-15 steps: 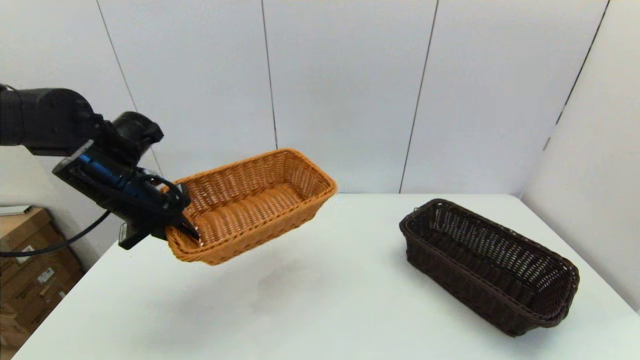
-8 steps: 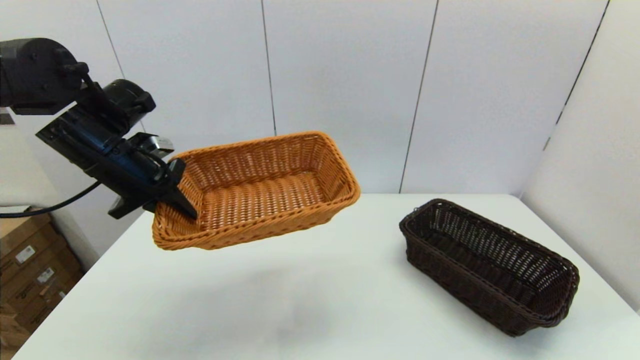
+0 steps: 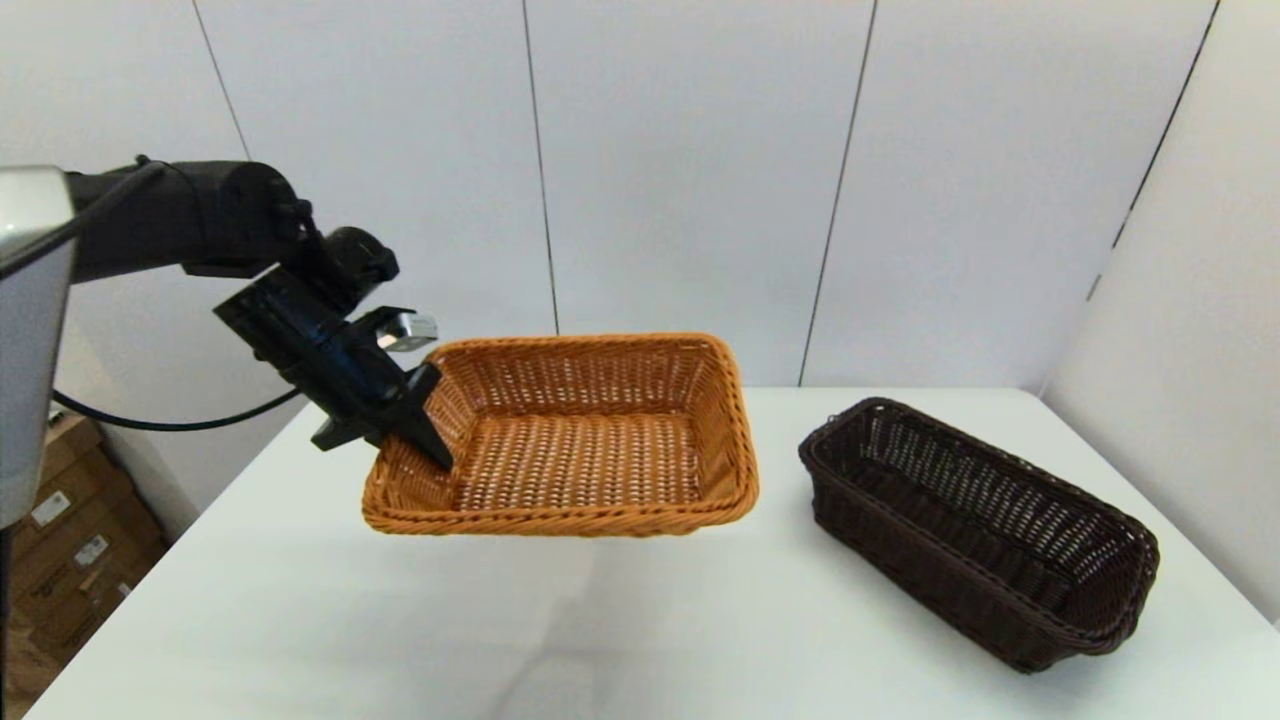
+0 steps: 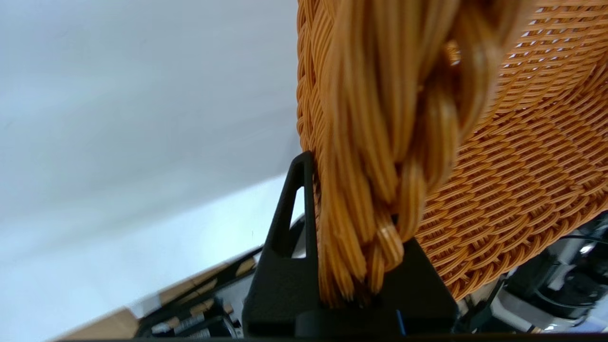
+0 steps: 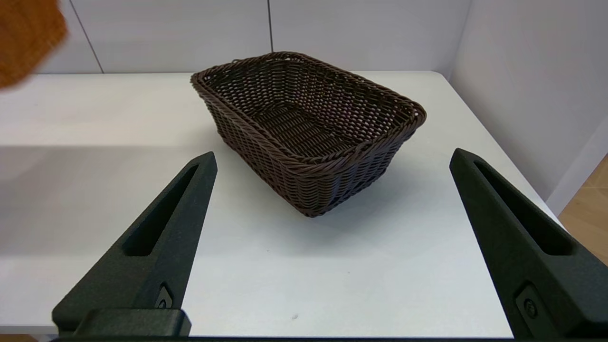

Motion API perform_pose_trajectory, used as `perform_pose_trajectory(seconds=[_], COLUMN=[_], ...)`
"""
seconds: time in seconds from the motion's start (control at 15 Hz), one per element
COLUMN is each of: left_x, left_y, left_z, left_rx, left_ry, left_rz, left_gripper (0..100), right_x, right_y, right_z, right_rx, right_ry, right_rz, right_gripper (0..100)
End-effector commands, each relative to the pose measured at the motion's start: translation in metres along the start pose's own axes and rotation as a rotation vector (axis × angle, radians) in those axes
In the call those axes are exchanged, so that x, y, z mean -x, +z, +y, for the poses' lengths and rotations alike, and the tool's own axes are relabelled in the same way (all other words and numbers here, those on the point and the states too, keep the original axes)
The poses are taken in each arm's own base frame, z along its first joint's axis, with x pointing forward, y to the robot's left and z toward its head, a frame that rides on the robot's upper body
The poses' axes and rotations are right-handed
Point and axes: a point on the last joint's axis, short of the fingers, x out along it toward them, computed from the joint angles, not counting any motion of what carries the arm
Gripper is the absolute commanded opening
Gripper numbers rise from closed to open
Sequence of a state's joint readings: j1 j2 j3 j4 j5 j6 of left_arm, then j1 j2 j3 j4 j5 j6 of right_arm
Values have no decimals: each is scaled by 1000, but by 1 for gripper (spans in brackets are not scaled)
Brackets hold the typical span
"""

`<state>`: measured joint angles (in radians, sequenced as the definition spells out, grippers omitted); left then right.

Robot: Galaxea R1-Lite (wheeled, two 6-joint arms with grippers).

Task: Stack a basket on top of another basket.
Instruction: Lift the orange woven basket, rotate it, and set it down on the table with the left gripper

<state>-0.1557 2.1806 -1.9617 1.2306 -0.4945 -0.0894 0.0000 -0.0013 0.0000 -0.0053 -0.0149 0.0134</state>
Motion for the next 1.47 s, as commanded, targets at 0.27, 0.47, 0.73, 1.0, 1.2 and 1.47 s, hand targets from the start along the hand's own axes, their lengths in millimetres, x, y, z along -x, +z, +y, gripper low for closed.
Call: perform_pose_trajectory(seconds=[0.27, 0.47, 0.73, 1.0, 1.2, 1.47], left_x=[-89, -110, -124, -144, -146, -145], left_y=[22, 24, 28, 31, 34, 34], left_z=[-15, -16, -9, 0, 2, 2], left_rx=[12, 21, 23, 35, 32, 37], left_ry=[39, 46, 46, 51, 39, 20], left_rz=[127, 163, 178, 210, 194, 194], left_gripper=[0, 0, 0, 0, 0, 0], right_x=[0, 0, 0, 0, 0, 0], right_y=[0, 0, 0, 0, 0, 0], right_z=[0, 0, 0, 0, 0, 0], right_rx=[1, 0, 1, 0, 1, 0], right_ry=[0, 0, 0, 0, 0, 0], right_rz=[0, 0, 0, 0, 0, 0], right_gripper=[100, 100, 100, 100, 100, 100])
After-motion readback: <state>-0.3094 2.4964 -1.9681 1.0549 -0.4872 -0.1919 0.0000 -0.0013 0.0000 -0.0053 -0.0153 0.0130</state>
